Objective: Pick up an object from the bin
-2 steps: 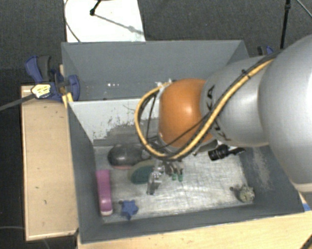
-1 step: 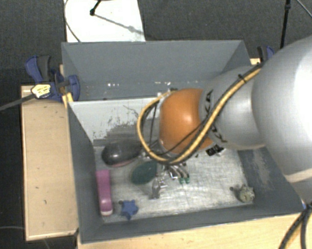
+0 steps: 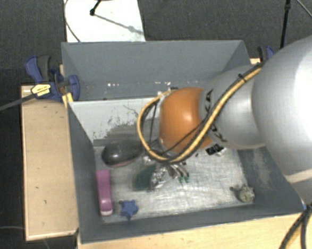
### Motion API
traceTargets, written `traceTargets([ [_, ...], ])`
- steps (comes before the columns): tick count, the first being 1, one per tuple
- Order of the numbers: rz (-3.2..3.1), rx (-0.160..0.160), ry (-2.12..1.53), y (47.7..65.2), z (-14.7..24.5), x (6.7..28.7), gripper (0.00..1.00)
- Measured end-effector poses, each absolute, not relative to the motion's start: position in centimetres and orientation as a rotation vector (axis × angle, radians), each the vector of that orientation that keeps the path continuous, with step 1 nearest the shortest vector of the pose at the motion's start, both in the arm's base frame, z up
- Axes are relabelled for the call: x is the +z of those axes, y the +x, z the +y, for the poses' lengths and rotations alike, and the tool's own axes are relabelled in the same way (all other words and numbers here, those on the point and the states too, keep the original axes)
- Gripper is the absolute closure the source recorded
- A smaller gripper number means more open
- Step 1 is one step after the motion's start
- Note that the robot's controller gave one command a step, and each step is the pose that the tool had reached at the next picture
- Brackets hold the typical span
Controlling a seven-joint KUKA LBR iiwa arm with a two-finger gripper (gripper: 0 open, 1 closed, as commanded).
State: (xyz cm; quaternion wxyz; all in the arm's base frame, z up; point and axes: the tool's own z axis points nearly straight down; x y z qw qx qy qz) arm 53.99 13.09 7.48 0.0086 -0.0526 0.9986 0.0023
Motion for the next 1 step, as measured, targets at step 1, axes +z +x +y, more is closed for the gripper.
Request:
traceTargets([
  [1,3.114,-0.001,-0.325,53.36,7.51,23.79,1.0],
])
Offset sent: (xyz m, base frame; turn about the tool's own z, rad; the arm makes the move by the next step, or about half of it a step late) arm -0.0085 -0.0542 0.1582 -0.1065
